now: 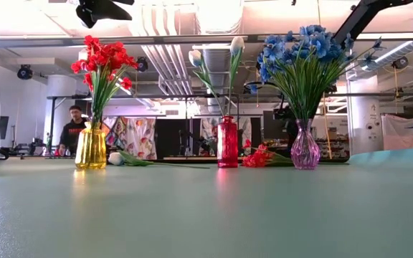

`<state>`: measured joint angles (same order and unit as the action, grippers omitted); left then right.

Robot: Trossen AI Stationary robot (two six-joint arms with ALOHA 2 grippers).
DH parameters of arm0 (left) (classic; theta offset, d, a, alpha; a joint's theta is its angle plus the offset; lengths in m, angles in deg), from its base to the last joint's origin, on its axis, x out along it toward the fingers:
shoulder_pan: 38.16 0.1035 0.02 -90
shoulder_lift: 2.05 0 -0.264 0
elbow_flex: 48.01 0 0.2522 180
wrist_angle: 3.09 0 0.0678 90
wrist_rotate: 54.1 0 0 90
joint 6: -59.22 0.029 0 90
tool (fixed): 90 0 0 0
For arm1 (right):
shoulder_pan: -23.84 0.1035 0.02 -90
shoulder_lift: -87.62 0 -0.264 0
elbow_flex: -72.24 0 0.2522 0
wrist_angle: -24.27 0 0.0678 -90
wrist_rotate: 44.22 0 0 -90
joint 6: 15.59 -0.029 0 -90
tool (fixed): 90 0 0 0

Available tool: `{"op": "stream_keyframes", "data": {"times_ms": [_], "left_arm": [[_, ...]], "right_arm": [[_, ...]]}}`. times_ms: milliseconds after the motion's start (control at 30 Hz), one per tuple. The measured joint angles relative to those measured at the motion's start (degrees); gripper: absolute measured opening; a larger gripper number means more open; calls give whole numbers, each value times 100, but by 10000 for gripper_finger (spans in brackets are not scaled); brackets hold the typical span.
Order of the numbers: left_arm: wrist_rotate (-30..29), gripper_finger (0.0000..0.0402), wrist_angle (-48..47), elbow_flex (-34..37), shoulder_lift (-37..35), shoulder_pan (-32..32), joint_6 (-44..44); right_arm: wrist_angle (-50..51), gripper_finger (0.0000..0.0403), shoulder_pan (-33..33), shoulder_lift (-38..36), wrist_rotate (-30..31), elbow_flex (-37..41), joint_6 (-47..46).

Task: Sort flowers into vase by color
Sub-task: Put the red flower into the yellow vase

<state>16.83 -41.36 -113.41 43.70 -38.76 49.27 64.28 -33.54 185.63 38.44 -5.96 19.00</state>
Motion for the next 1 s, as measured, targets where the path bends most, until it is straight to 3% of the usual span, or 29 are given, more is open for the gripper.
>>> {"op": "stream_keyframes", "data": {"times_ms": [533, 1000], "left_arm": [[-4, 207, 4, 2, 2, 0, 2], [-4, 207, 2, 2, 2, 0, 2]], "right_arm": [[-405, 238, -11, 705, 155, -205, -85], [-427, 118, -37, 554, 198, -195, -310]]}}
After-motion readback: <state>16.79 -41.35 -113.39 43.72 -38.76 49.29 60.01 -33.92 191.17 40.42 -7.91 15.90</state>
